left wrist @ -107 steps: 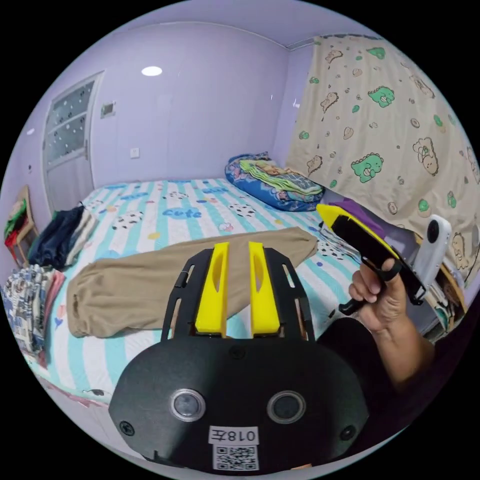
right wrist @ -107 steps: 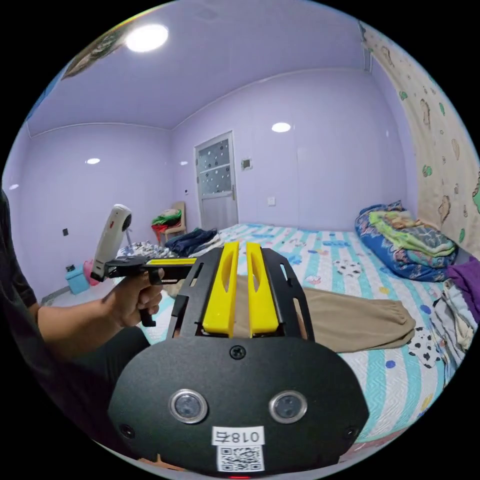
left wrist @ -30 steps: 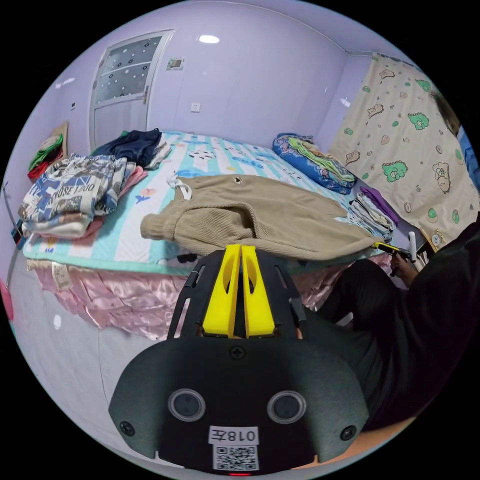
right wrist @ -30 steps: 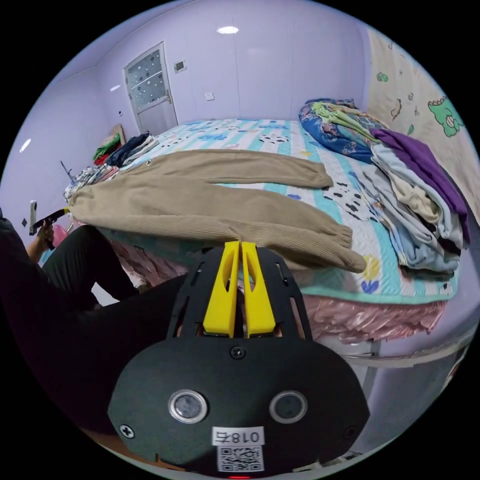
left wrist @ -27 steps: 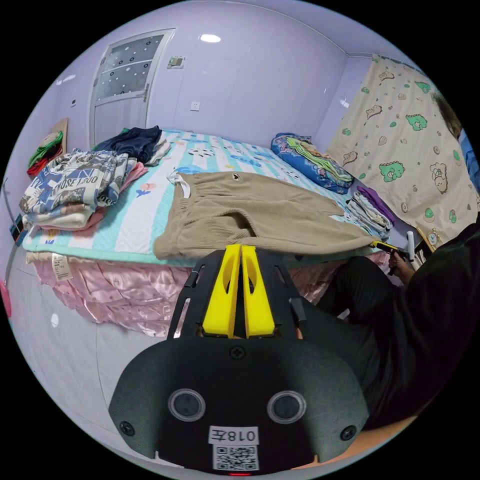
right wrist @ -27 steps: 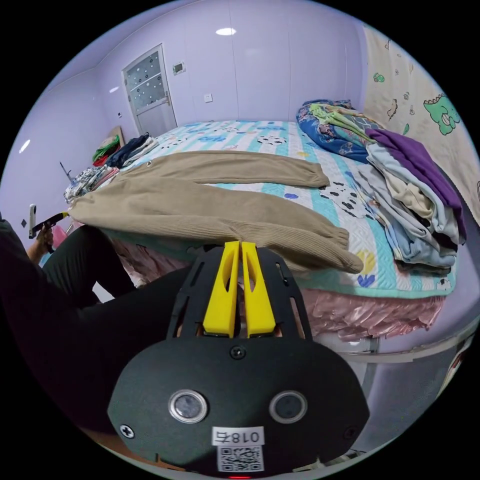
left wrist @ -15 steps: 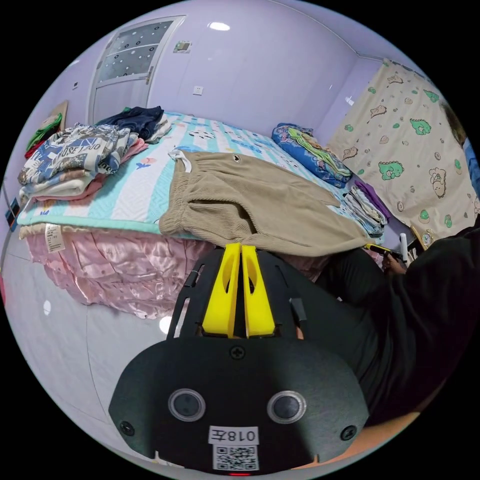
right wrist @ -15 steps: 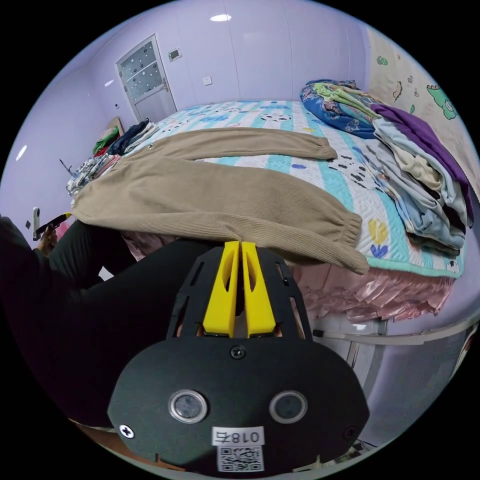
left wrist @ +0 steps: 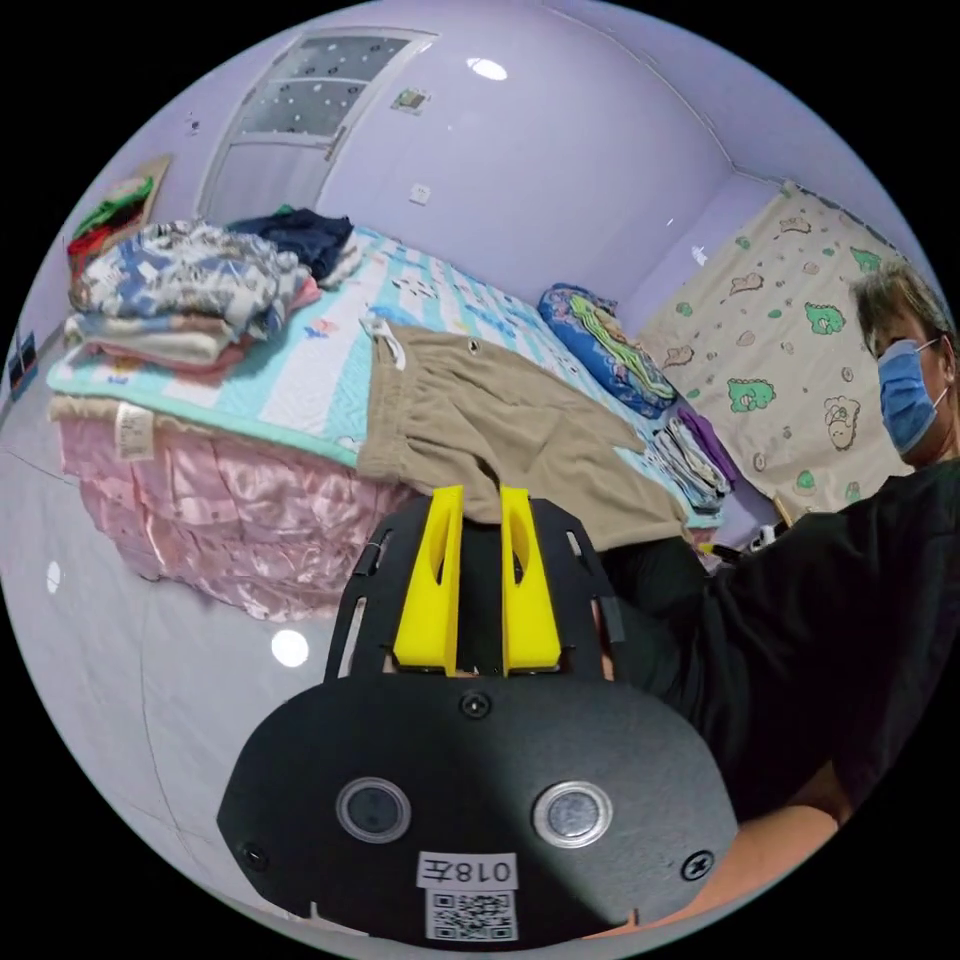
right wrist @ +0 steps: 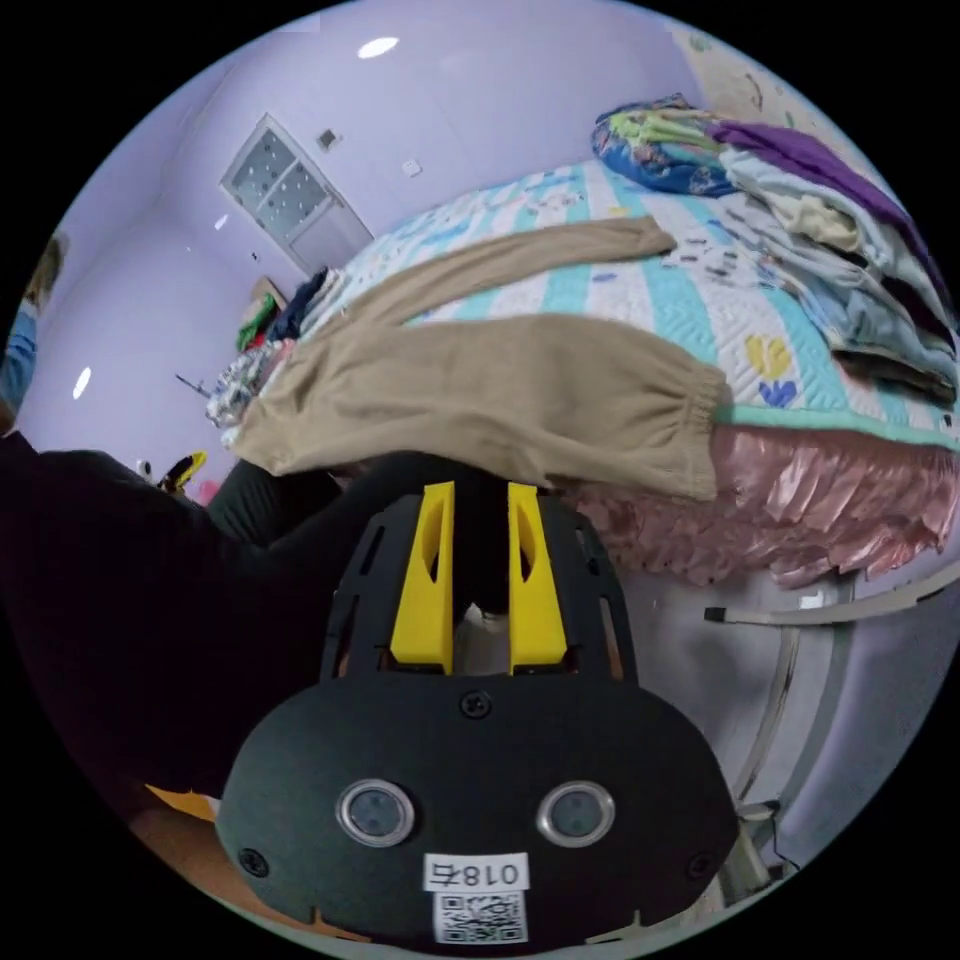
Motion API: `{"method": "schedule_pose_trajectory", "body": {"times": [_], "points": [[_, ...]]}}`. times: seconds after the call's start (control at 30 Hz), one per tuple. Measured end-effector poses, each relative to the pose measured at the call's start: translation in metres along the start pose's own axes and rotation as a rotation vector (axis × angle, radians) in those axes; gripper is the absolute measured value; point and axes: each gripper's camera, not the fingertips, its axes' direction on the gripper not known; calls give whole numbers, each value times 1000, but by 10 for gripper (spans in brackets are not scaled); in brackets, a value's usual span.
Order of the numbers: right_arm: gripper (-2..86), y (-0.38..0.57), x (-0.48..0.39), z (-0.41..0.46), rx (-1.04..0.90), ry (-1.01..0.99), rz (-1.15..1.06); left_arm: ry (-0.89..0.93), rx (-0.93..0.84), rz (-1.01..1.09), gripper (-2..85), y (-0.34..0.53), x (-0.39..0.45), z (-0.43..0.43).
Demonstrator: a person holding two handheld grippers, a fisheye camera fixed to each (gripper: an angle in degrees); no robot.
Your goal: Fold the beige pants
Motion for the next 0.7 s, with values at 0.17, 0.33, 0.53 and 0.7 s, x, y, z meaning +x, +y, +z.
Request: {"method": "schedule_pose_trajectory", "body": {"times": [0.17, 0.33, 0.53, 0.7], "points": [[96, -70, -2, -4, 144, 45, -50, -40, 103, 76, 91, -98, 9, 27], [111, -167, 2, 48, 162, 109, -86, -115, 66, 115, 134, -202, 6, 109], [123, -280, 37, 115, 194, 224, -12, -197, -54, 38, 183, -300, -10, 212], [142, -352, 93, 175, 95, 330, 58, -296, -141, 22, 208, -341, -16, 268]]}}
